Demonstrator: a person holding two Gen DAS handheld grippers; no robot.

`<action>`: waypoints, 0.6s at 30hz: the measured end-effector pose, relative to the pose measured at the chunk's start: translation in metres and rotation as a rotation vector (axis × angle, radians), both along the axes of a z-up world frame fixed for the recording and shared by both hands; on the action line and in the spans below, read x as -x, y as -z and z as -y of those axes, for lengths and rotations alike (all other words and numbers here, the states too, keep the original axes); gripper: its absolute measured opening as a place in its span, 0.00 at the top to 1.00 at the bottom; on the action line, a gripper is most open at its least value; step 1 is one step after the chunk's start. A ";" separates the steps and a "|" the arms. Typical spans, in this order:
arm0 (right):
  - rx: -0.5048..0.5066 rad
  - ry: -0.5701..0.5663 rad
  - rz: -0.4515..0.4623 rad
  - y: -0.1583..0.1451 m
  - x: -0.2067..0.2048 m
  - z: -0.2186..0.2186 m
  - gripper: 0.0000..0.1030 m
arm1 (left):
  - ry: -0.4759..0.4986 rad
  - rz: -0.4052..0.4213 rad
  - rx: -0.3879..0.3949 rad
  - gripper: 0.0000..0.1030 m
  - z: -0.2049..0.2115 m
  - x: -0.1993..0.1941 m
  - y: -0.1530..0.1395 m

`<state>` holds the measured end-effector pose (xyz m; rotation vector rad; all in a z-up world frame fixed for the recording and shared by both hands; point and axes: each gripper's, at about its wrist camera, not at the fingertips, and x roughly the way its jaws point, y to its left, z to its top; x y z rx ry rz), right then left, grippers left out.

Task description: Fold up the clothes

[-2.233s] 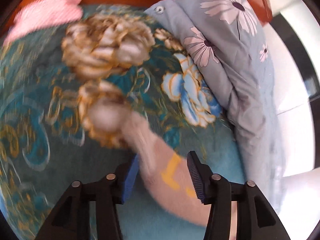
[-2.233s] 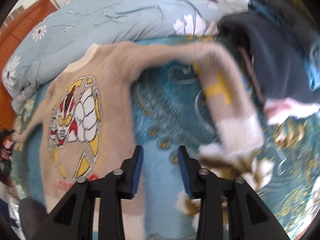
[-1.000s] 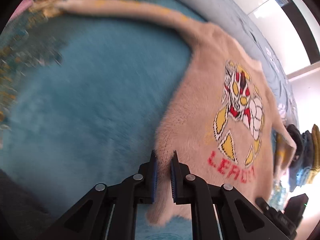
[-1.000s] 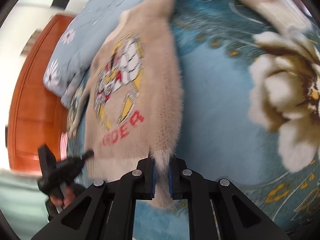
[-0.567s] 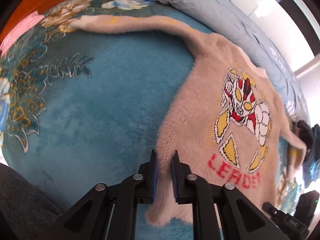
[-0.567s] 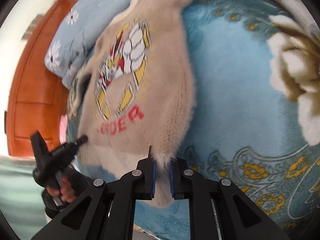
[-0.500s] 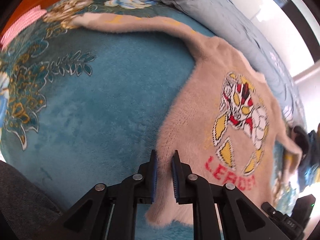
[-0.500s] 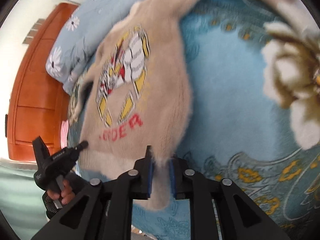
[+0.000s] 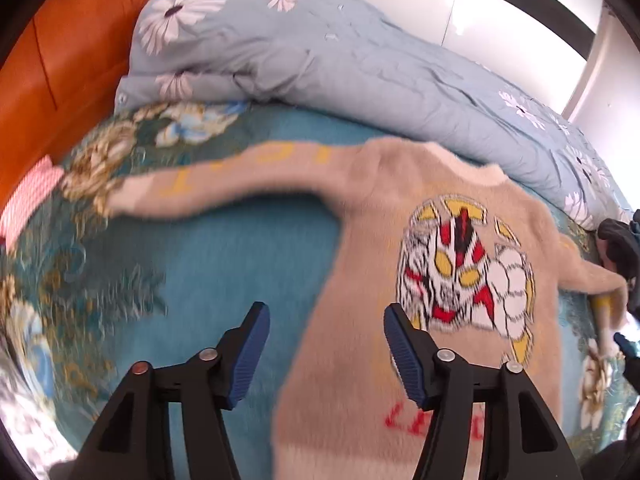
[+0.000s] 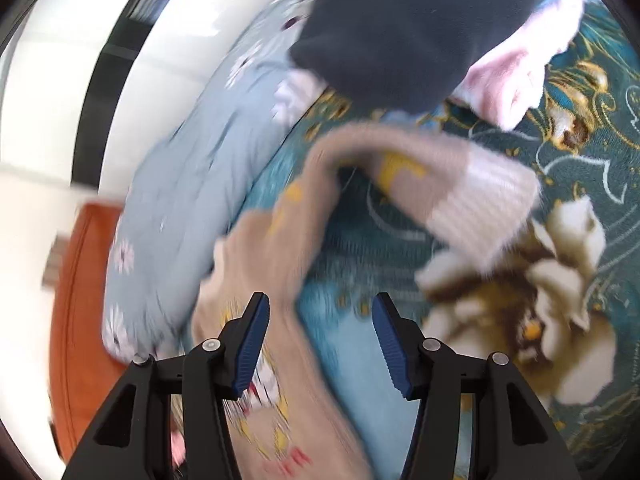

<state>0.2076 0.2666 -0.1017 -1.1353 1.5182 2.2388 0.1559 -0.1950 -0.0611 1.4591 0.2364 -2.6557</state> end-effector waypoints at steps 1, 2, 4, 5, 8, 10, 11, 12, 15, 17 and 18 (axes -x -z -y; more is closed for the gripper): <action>0.001 0.032 0.005 0.000 0.006 -0.004 0.46 | -0.003 -0.011 -0.006 0.35 0.004 0.006 0.001; 0.004 0.061 0.005 0.001 0.010 -0.007 0.46 | -0.006 -0.019 -0.015 0.35 0.010 0.012 0.005; 0.003 0.118 0.014 0.001 0.022 -0.014 0.46 | -0.011 -0.033 -0.037 0.35 0.019 0.021 0.011; -0.001 0.138 0.026 0.001 0.027 -0.017 0.46 | -0.017 -0.040 -0.046 0.35 0.022 0.023 0.012; -0.019 0.194 0.081 0.005 0.043 -0.024 0.46 | -0.040 -0.048 -0.081 0.35 0.030 0.033 0.016; -0.027 0.236 0.109 0.007 0.052 -0.027 0.46 | -0.033 -0.053 -0.097 0.35 0.032 0.043 0.017; -0.030 0.256 0.121 0.009 0.055 -0.027 0.46 | -0.027 -0.060 -0.090 0.35 0.033 0.048 0.017; -0.036 0.275 0.141 0.010 0.059 -0.028 0.46 | -0.022 -0.070 -0.073 0.35 0.034 0.054 0.017; -0.036 0.339 0.199 0.014 0.064 -0.031 0.51 | -0.026 -0.086 -0.046 0.35 0.042 0.068 0.021; -0.058 0.344 0.219 0.013 0.069 -0.031 0.85 | -0.055 -0.077 -0.072 0.35 0.052 0.072 0.025; -0.073 0.339 0.227 0.012 0.073 -0.030 0.89 | -0.073 -0.072 -0.090 0.35 0.058 0.074 0.027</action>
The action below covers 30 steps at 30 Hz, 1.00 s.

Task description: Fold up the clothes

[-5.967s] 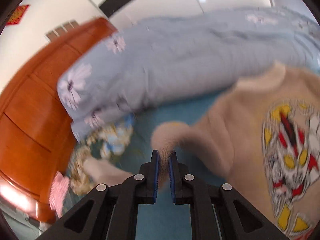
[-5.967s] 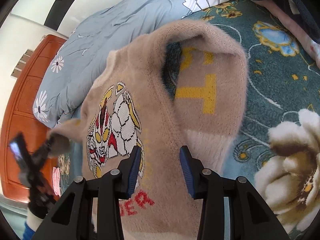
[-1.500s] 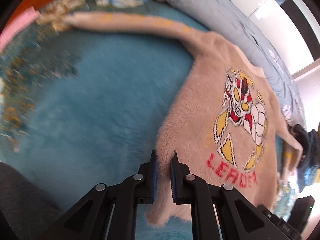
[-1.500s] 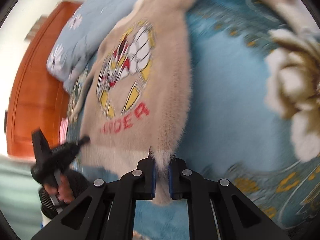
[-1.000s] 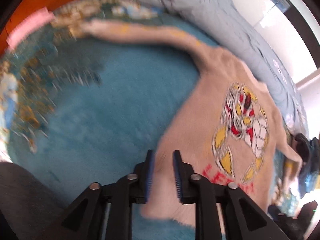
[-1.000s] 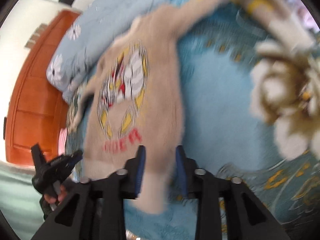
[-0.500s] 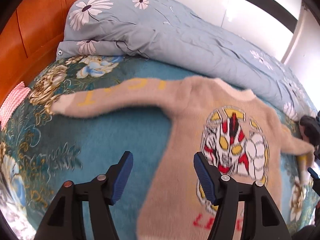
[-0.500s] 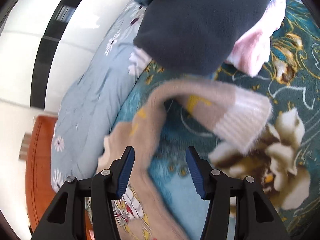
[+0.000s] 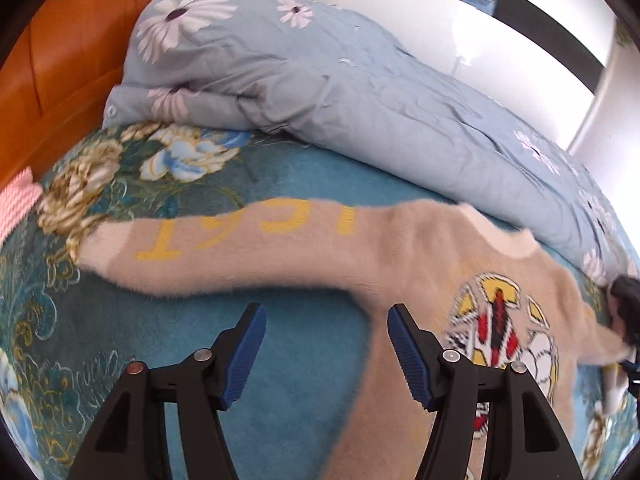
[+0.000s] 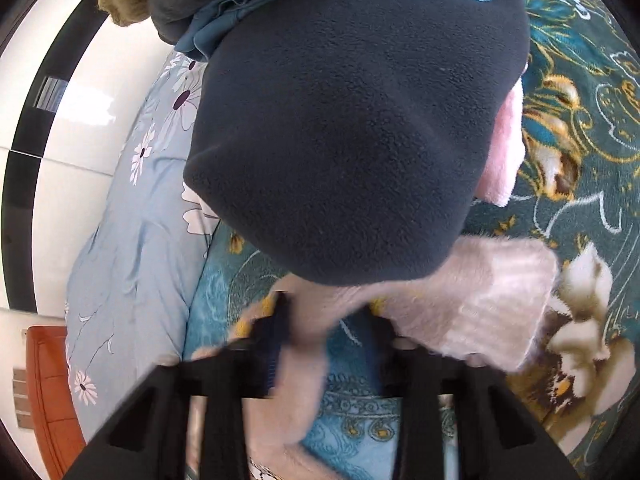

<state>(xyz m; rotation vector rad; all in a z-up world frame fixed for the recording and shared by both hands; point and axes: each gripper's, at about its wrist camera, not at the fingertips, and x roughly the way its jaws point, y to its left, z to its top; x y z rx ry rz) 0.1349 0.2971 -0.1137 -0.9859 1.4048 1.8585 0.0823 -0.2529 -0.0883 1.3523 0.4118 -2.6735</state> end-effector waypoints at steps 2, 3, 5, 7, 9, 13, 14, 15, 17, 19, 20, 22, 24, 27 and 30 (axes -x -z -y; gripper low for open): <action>-0.066 -0.047 0.008 -0.011 0.009 0.009 0.90 | -0.029 0.003 -0.034 0.35 0.010 0.002 0.002; -0.114 -0.084 0.008 -0.019 0.015 0.016 0.90 | -0.045 0.001 -0.047 0.35 0.014 0.003 0.002; -0.240 -0.175 0.000 -0.044 0.029 0.041 0.90 | -0.083 -0.006 -0.072 0.35 0.025 0.004 0.001; -0.400 -0.294 -0.022 -0.072 0.046 0.077 0.90 | -0.119 -0.004 -0.108 0.35 0.036 0.004 0.002; -0.586 -0.438 -0.050 -0.101 0.064 0.123 0.90 | -0.155 -0.001 -0.137 0.35 0.046 0.003 0.004; -0.875 -0.799 -0.084 -0.119 0.082 0.237 0.90 | -0.217 -0.004 -0.181 0.35 0.064 -0.001 0.004; -0.927 -0.890 -0.074 -0.113 0.085 0.264 0.90 | -0.231 -0.005 -0.192 0.35 0.068 -0.002 0.004; -0.970 -0.978 -0.051 -0.100 0.088 0.291 0.90 | -0.243 -0.004 -0.203 0.35 0.072 -0.003 0.005; -1.007 -1.114 -0.005 -0.075 0.087 0.330 0.90 | -0.263 -0.002 -0.222 0.35 0.078 -0.006 0.007; -1.001 -1.215 0.045 -0.048 0.085 0.356 0.90 | -0.281 0.006 -0.243 0.35 0.084 -0.007 0.009; -0.992 -1.248 0.072 -0.035 0.085 0.365 0.90 | -0.289 0.010 -0.255 0.35 0.087 -0.008 0.011; -0.977 -1.286 0.124 -0.016 0.087 0.373 0.90 | -0.307 0.019 -0.281 0.35 0.093 -0.009 0.014; -0.968 -1.307 0.170 -0.003 0.088 0.375 0.90 | -0.328 0.028 -0.309 0.35 0.098 -0.010 0.017; -0.971 -1.319 0.203 0.003 0.086 0.374 0.90 | -0.364 0.047 -0.351 0.35 0.106 -0.012 0.024; -0.994 -1.356 0.239 0.008 0.095 0.381 0.87 | -0.398 0.066 -0.395 0.35 0.114 -0.014 0.031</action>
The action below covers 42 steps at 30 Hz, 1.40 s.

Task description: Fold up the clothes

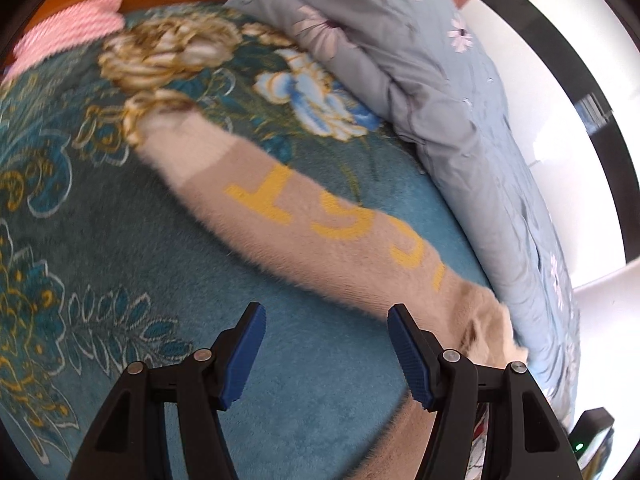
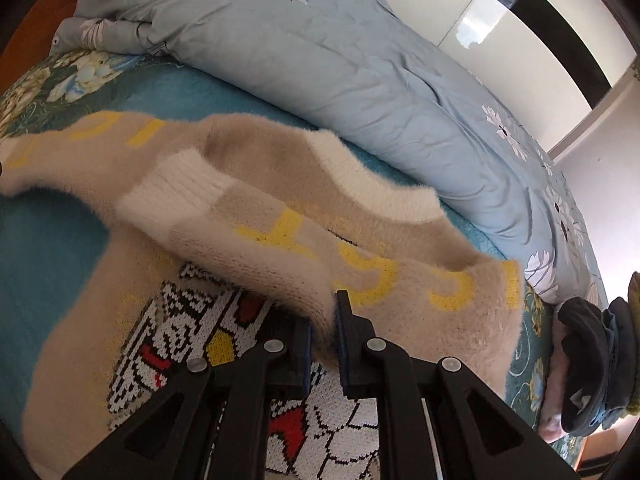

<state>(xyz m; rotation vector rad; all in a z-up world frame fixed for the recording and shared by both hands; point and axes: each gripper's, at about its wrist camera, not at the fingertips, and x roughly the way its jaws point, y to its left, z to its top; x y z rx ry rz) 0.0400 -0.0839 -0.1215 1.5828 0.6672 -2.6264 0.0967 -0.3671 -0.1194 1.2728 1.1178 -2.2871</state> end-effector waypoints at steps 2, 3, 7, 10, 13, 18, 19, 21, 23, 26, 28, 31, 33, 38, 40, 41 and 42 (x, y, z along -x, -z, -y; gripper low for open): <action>-0.005 -0.022 0.011 0.002 0.006 0.005 0.73 | -0.017 0.006 -0.019 0.35 0.003 -0.002 0.003; -0.001 -0.035 0.011 0.000 0.004 0.009 0.69 | -0.022 0.008 -0.026 0.35 0.004 -0.002 0.004; -0.001 -0.095 0.011 -0.001 -0.003 0.033 0.61 | -0.025 0.009 -0.038 0.35 0.006 -0.002 0.005; 0.005 -0.145 0.020 0.002 -0.002 0.050 0.61 | -0.036 0.011 -0.047 0.35 0.009 -0.001 0.006; 0.036 -0.156 0.033 0.001 0.004 0.061 0.83 | -0.065 0.007 -0.073 0.35 0.018 -0.004 0.008; 0.146 -0.038 -0.024 -0.014 0.021 0.055 0.92 | -0.119 0.006 -0.123 0.35 0.032 -0.010 0.015; 0.171 -0.018 -0.053 -0.020 0.022 0.053 0.92 | -0.129 0.006 -0.134 0.35 0.034 -0.011 0.016; 0.197 0.007 -0.053 -0.021 0.026 0.053 0.92 | -0.149 0.007 -0.154 0.35 0.039 -0.012 0.020; 0.206 0.009 0.006 -0.009 0.030 0.055 0.91 | -0.166 0.011 -0.173 0.35 0.043 -0.013 0.024; 0.192 -0.014 0.062 0.004 0.028 0.056 0.88 | -0.196 0.004 -0.211 0.35 0.054 -0.014 0.030; 0.197 -0.045 0.074 0.004 0.025 0.055 0.74 | -0.222 -0.003 -0.220 0.35 0.062 -0.016 0.031; 0.221 -0.080 0.071 -0.006 0.019 0.049 0.52 | -0.265 -0.002 -0.214 0.35 0.077 -0.017 0.034; 0.247 -0.092 0.037 -0.021 0.011 0.041 0.48 | -0.296 0.001 -0.210 0.35 0.089 -0.016 0.038; 0.303 -0.087 -0.016 -0.053 -0.021 0.015 0.47 | -0.351 -0.019 -0.225 0.35 0.113 -0.016 0.049; 0.308 -0.069 -0.020 -0.060 -0.035 0.000 0.47 | -0.349 -0.034 -0.193 0.36 0.117 -0.013 0.048; 0.313 -0.051 -0.017 -0.061 -0.042 -0.009 0.47 | -0.343 -0.041 -0.173 0.36 0.118 -0.011 0.048; 0.318 -0.033 -0.013 -0.062 -0.049 -0.017 0.47 | -0.337 -0.051 -0.158 0.41 0.118 -0.009 0.047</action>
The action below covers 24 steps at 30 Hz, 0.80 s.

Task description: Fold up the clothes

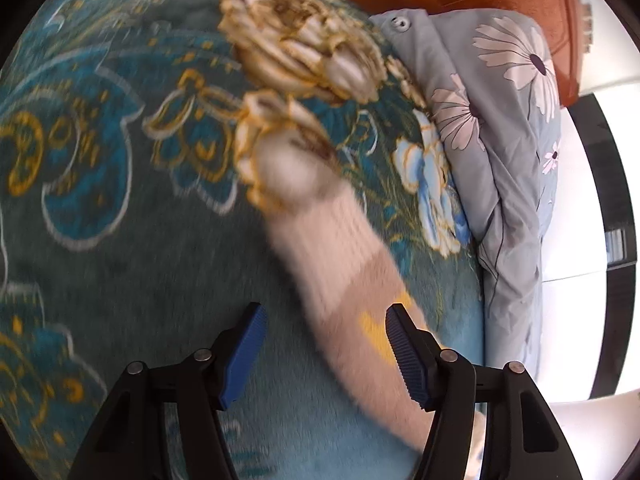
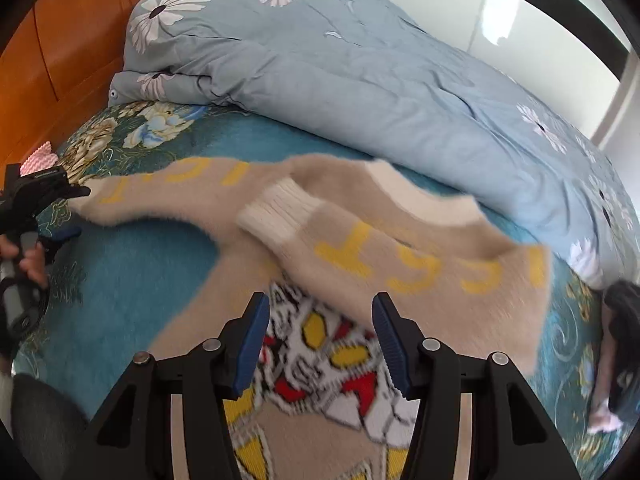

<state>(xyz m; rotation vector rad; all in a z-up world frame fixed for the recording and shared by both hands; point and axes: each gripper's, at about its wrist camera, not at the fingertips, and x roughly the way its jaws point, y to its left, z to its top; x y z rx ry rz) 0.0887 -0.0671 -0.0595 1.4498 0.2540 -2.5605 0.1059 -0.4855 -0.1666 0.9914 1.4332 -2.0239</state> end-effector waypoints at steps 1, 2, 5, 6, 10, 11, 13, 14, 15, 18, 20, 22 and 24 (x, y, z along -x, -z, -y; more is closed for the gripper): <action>0.004 0.021 0.007 -0.001 -0.007 -0.009 0.47 | 0.004 -0.010 0.012 0.48 0.001 0.001 0.000; 0.005 0.045 0.014 -0.001 -0.015 -0.019 0.47 | 0.013 -0.013 0.022 0.70 0.001 0.003 0.000; 0.024 0.131 0.037 -0.001 -0.036 -0.053 0.47 | 0.033 -0.009 0.059 0.89 -0.004 0.005 -0.001; 0.031 0.159 0.040 -0.002 -0.042 -0.065 0.47 | 0.040 -0.019 0.088 0.89 -0.008 0.005 -0.006; 0.077 0.280 0.049 -0.004 -0.061 -0.112 0.47 | 0.122 -0.091 0.291 0.90 -0.040 0.005 -0.050; 0.098 0.315 0.050 -0.003 -0.066 -0.124 0.47 | 0.162 -0.122 0.337 0.90 -0.053 0.007 -0.065; 0.139 0.372 0.047 -0.002 -0.074 -0.145 0.47 | 0.249 -0.190 0.394 0.90 -0.082 0.014 -0.094; 0.154 0.397 0.048 -0.001 -0.079 -0.155 0.47 | 0.296 -0.230 0.415 0.90 -0.098 0.017 -0.109; 0.164 0.418 0.051 0.000 -0.083 -0.164 0.47 | 0.346 -0.267 0.428 0.90 -0.115 0.022 -0.123; 0.198 0.470 0.053 0.003 -0.096 -0.188 0.47 | 0.500 -0.371 0.430 0.90 -0.171 0.042 -0.159; 0.223 0.503 0.049 0.004 -0.104 -0.204 0.47 | 0.590 -0.419 0.398 0.90 -0.210 0.057 -0.173; 0.247 0.536 0.044 0.005 -0.112 -0.217 0.47 | 0.674 -0.449 0.368 0.90 -0.249 0.070 -0.181; 0.270 0.567 0.040 0.006 -0.118 -0.231 0.47 | 0.756 -0.446 0.359 0.90 -0.289 0.081 -0.182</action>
